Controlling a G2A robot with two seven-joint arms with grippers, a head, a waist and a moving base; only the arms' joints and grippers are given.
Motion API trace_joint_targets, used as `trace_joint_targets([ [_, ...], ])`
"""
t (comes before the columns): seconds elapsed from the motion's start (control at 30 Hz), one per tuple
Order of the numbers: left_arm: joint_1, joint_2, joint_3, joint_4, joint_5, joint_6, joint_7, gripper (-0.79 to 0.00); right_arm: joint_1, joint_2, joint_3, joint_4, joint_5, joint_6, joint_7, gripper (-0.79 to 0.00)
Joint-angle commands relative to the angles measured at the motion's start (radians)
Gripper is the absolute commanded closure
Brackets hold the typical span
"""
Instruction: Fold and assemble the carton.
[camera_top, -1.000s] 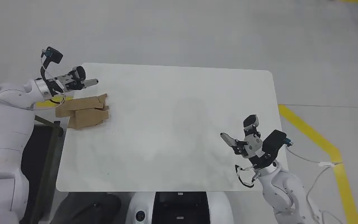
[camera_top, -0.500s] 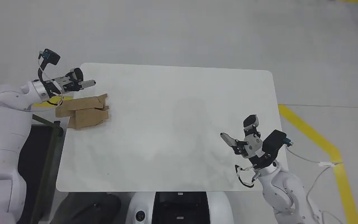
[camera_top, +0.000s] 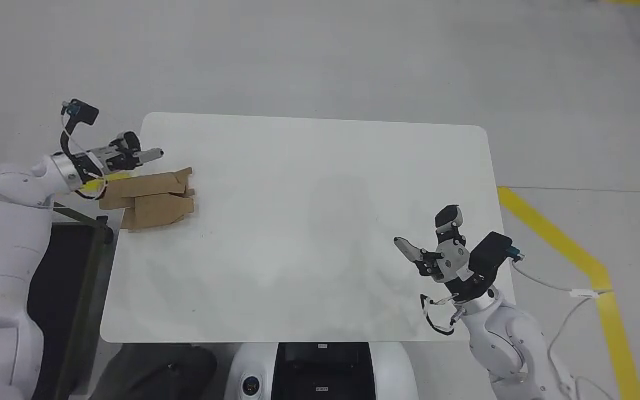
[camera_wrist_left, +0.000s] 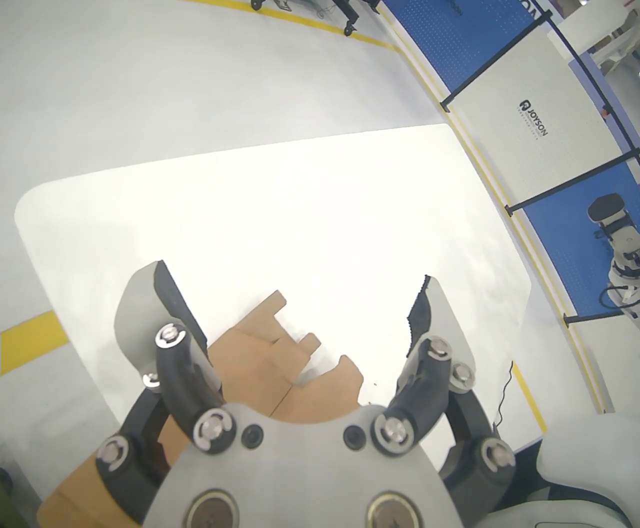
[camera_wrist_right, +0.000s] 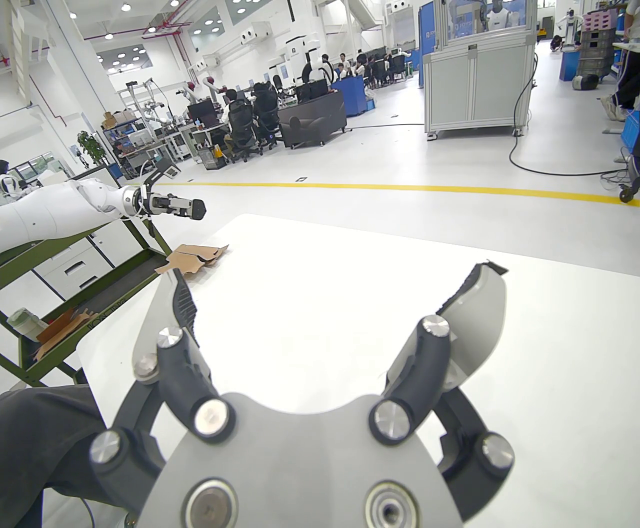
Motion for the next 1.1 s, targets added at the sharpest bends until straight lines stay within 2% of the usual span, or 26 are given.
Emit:
trace_joint_targets([
  [0.0, 0.000, 0.008, -0.014, 0.040, -0.004, 0.012, -0.008, -0.785, 0.000, 0.000, 0.000, 0.000, 0.000, 0.000, 0.000, -0.785],
  [0.2, -0.020, 0.031, -0.059, 0.143, -0.047, 0.024, -0.045, -0.785, 0.000, 0.000, 0.000, 0.000, 0.000, 0.000, 0.000, -0.785],
  [0.4, -0.045, 0.054, -0.091, 0.229, -0.027, 0.048, -0.047, -0.785, 0.000, 0.000, 0.000, 0.000, 0.000, 0.000, 0.000, -0.785],
  [0.5, -0.057, 0.061, -0.090, 0.268, 0.019, 0.091, -0.028, -0.785, 0.000, 0.000, 0.000, 0.000, 0.000, 0.000, 0.000, -0.785],
  [0.77, -0.079, 0.052, -0.047, 0.359, 0.120, 0.212, 0.032, -0.785, 0.000, 0.000, 0.000, 0.000, 0.000, 0.000, 0.000, -0.785],
  [1.07, -0.100, 0.034, -0.018, 0.445, 0.123, 0.215, 0.004, -0.785, 0.000, 0.000, 0.000, 0.000, 0.000, 0.000, 0.000, -0.785],
])
